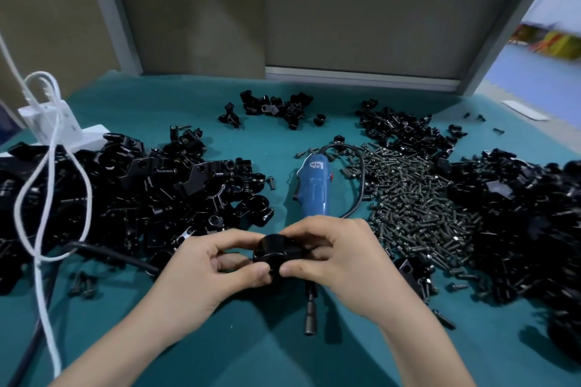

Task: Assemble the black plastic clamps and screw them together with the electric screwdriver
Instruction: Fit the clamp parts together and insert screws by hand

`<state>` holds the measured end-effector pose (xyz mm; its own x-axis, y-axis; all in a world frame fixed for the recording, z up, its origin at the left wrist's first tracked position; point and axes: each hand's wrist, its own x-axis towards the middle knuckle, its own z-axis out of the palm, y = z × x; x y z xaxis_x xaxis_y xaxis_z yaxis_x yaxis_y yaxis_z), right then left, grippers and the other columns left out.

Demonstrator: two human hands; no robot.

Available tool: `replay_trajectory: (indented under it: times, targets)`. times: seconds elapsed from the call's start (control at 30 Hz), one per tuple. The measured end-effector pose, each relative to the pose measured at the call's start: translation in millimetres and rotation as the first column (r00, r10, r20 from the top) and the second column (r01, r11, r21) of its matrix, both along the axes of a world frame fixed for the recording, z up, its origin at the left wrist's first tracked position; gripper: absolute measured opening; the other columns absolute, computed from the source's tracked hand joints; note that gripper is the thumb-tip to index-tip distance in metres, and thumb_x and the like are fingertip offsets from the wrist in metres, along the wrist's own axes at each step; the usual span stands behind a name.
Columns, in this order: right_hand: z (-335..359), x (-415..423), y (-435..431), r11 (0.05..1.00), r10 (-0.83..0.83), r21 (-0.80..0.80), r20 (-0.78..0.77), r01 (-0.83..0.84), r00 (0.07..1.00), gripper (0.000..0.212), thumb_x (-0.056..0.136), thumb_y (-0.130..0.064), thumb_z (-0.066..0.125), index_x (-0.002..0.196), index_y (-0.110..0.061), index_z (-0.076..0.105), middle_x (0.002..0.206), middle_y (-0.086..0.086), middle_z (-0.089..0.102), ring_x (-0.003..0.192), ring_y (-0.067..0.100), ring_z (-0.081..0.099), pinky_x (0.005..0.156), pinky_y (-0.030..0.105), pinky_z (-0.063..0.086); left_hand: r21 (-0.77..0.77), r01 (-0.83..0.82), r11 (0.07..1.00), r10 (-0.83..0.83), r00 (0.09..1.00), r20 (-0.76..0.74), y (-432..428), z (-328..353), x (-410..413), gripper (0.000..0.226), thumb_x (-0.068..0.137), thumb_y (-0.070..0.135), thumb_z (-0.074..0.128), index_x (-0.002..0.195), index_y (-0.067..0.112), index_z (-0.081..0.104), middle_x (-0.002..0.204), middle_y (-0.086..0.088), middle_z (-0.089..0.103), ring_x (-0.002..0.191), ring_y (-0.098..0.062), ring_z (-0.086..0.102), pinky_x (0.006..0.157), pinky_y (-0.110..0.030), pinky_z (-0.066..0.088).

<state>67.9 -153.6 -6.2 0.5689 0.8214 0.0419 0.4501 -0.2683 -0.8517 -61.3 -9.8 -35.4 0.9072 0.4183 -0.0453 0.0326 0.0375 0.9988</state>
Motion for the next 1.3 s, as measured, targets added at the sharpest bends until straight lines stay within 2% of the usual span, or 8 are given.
replay_trajectory:
  times: [0.2, 0.5, 0.6, 0.7, 0.77, 0.97, 1.2, 1.3]
  targets:
    - [3.2, 0.0, -1.0, 0.992, 0.052, -0.122, 0.28, -0.018, 0.959, 0.037, 0.07, -0.029, 0.084, 0.104, -0.031, 0.072, 0.093, -0.017, 0.053, 0.097, -0.007, 0.039, 0.082, 0.004, 0.033, 0.045, 0.001, 0.999, 0.001, 0.999, -0.042, 0.8, -3.1, -0.5, 0.039, 0.059, 0.012, 0.089, 0.091, 0.03, 0.076, 0.08, -0.014, 0.075, 0.076, -0.022, 0.074, 0.067, -0.019, 0.056]
    - [8.9, 1.1, -9.8, 0.993, 0.085, -0.108, 0.291, -0.056, 0.953, 0.036, 0.07, -0.035, 0.082, 0.104, -0.029, 0.071, 0.098, -0.014, 0.061, 0.1, 0.001, 0.045, 0.083, 0.007, 0.033, 0.057, 0.017, 0.998, -0.014, 0.999, -0.052, 0.5, -4.0, 0.6, 0.037, 0.056, 0.02, 0.079, 0.091, 0.029, 0.076, 0.078, -0.015, 0.074, 0.075, -0.023, 0.073, 0.072, -0.023, 0.058]
    - [18.9, 31.9, -28.4, 0.989, -0.148, 0.035, 0.266, 0.144, 0.952, 0.027, 0.076, -0.035, 0.071, 0.102, -0.041, 0.066, 0.098, -0.022, 0.063, 0.091, -0.008, 0.057, 0.077, 0.009, 0.047, 0.025, -0.002, 1.0, 0.003, 0.999, -0.052, -0.2, -3.4, 2.0, 0.038, 0.052, 0.025, 0.079, 0.09, 0.031, 0.075, 0.078, -0.017, 0.074, 0.079, -0.032, 0.073, 0.079, -0.034, 0.059]
    - [24.2, 88.6, -41.5, 0.883, -0.43, 0.014, 0.426, 0.469, 0.796, 0.022, 0.088, -0.014, 0.064, 0.103, -0.029, 0.07, 0.097, -0.014, 0.066, 0.076, -0.005, 0.057, 0.07, 0.004, 0.043, 0.027, -0.011, 1.0, 0.012, 0.998, -0.064, -1.6, -1.8, 3.5, 0.039, 0.051, 0.026, 0.079, 0.089, 0.034, 0.075, 0.077, -0.017, 0.074, 0.083, -0.039, 0.07, 0.085, -0.049, 0.054]
    - [18.2, 121.7, -43.1, 0.818, -0.427, -0.099, 0.556, 0.567, 0.713, 0.02, 0.091, -0.007, 0.063, 0.106, -0.016, 0.072, 0.102, 0.0, 0.07, 0.078, 0.005, 0.058, 0.078, 0.011, 0.043, 0.028, -0.011, 1.0, 0.013, 0.998, -0.067, -2.7, -0.9, 3.5, 0.041, 0.05, 0.027, 0.079, 0.09, 0.034, 0.075, 0.076, -0.016, 0.074, 0.083, -0.04, 0.07, 0.087, -0.051, 0.052]
    - [-4.1, 153.3, -39.4, 0.824, -0.163, -0.313, 0.667, 0.472, 0.727, 0.01, 0.087, -0.007, 0.067, 0.093, -0.014, 0.071, 0.096, 0.005, 0.071, 0.085, 0.02, 0.064, 0.085, 0.034, 0.054, -0.004, 0.001, 1.0, -0.001, 0.997, -0.077, -2.1, -1.2, 3.2, 0.042, 0.05, 0.028, 0.08, 0.091, 0.034, 0.075, 0.078, -0.016, 0.074, 0.083, -0.036, 0.071, 0.088, -0.052, 0.054]
    - [5.6, 151.3, -29.1, 0.745, 0.027, -0.457, 0.748, 0.486, 0.663, 0.02, 0.095, -0.004, 0.052, 0.107, -0.016, 0.063, 0.108, 0.008, 0.064, 0.087, 0.022, 0.06, 0.07, 0.03, 0.049, 0.016, 0.026, 1.0, -0.025, 0.996, -0.08, -0.5, -3.6, 2.4, 0.039, 0.054, 0.029, 0.08, 0.092, 0.032, 0.074, 0.079, -0.014, 0.075, 0.077, -0.026, 0.073, 0.083, -0.044, 0.056]
    - [24.8, 131.9, -31.0, 0.836, -0.139, -0.342, 0.624, 0.429, 0.769, 0.034, 0.101, -0.007, 0.041, 0.124, -0.024, 0.061, 0.09, 0.001, 0.064, 0.049, 0.012, 0.047, 0.041, 0.018, 0.038, 0.011, 0.03, 0.999, -0.029, 0.997, -0.077, -0.5, -3.7, 2.4, 0.037, 0.056, 0.029, 0.079, 0.092, 0.033, 0.074, 0.079, -0.013, 0.075, 0.08, -0.027, 0.073, 0.083, -0.043, 0.056]
